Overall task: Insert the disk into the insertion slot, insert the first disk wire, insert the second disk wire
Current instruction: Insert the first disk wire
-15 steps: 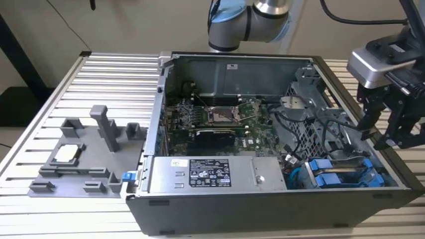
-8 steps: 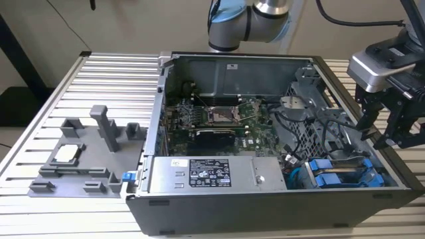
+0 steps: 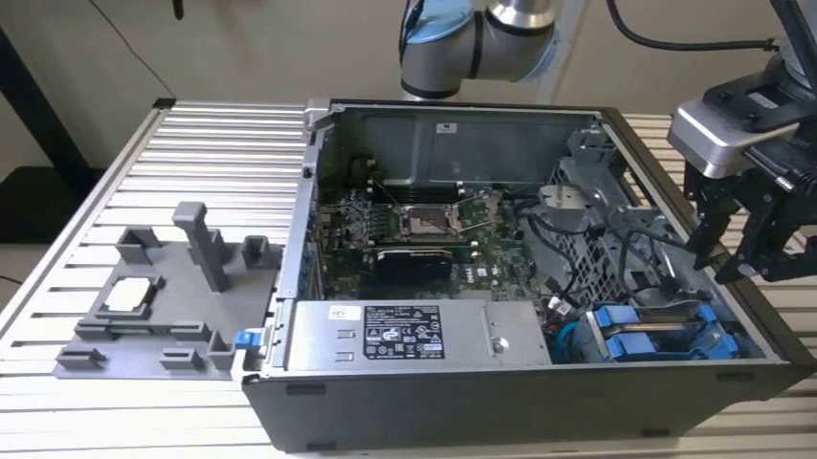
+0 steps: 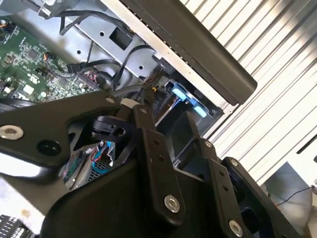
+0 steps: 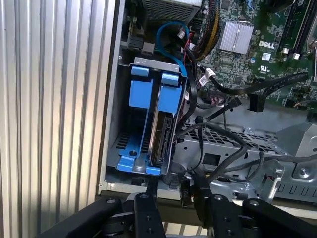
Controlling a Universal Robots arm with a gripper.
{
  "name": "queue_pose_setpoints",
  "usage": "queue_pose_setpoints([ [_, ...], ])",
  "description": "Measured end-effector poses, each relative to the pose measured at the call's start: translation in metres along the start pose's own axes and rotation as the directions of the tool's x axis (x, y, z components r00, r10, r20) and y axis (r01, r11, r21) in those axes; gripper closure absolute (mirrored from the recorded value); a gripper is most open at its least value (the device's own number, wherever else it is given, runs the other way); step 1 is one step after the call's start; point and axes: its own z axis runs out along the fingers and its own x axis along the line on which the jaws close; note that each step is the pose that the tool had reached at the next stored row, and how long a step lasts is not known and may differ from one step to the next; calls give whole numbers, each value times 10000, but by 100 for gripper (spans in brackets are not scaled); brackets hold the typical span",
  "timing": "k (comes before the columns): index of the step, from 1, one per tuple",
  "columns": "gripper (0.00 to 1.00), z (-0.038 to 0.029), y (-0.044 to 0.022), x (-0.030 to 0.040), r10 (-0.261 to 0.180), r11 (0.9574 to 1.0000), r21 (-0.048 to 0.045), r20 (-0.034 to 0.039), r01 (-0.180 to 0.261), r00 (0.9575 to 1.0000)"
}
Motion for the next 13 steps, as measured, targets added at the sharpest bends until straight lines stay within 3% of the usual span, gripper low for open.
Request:
queue_pose_setpoints([
  [1,62,0,0,0,-2,10000,0,0,2,10000],
  [2,62,0,0,0,-4,10000,0,1,4,10000],
  [5,80,0,0,0,-8,10000,0,2,8,10000],
  [13,81,0,0,-1,-7,10000,6,2,7,10000],
])
